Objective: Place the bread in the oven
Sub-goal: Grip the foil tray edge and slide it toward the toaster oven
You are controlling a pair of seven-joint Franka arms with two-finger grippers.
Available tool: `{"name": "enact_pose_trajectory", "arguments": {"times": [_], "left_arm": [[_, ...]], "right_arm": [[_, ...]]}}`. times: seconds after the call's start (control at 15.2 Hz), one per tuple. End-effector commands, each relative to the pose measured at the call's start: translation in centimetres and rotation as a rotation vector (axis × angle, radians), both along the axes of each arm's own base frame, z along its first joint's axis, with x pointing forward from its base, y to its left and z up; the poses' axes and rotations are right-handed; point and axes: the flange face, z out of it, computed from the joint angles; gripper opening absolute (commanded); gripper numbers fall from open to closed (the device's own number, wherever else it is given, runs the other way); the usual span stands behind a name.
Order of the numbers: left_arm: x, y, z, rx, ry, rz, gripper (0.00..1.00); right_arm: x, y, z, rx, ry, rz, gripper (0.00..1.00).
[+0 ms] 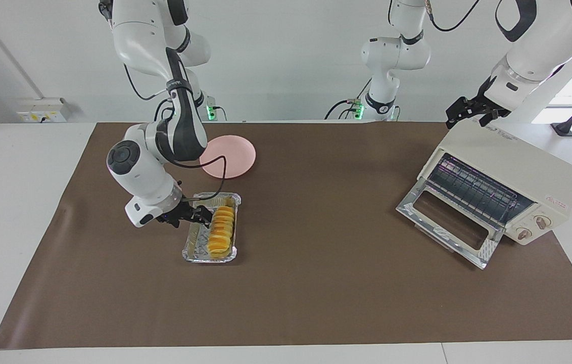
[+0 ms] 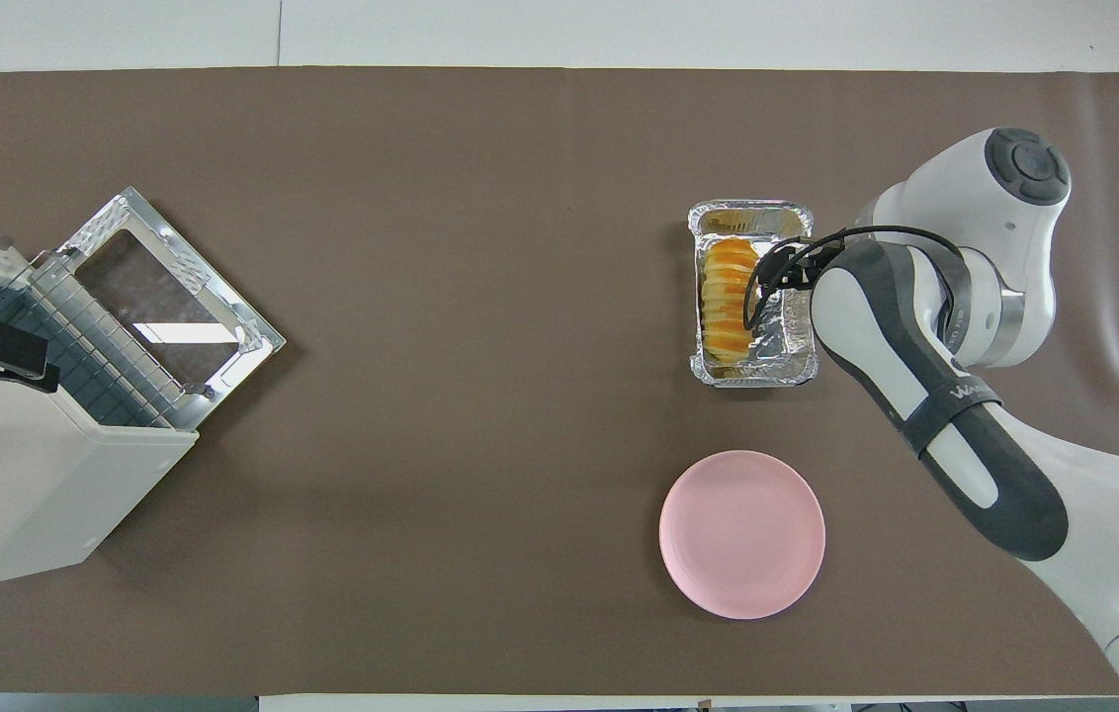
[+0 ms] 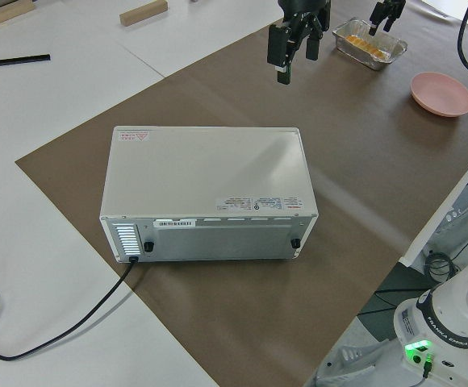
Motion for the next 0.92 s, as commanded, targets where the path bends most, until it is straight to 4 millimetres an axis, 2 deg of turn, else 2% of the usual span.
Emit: {"name": "enact_pose_trajectory", "arguments": {"times": [0.0,0.2,0.26,0.66,0.85], "left_arm": [[-0.4,0.4,0.3,0.014,-0.016,0.001,1.0],[-0.4,0.4,0.4,0.014,-0.016,0.0,1.0],[-0.4,0.4,0.3,0.014,-0.016,0.001,1.0],[-0.4,0.4,0.4,0.014,-0.016,0.0,1.0],[-0.4,0.4,0.3,0.014,-0.016,0.001,1.0]], "right_arm": [[-2.0,-1.0,-0.3,0.003,0.005,-0.009,0.74],[-2.0,-1.2,-0.3,0.003,0.006,-0.006,0.03],[-2.0,-1.2,-0.3,0.003,0.004,-0.005,0.0],[-1.6,-0.6,0.0,0.004,-0.023,0.003,0.0],[-0.9,0.3,0.9,0.029,-0.042,0.0,0.0]]}}
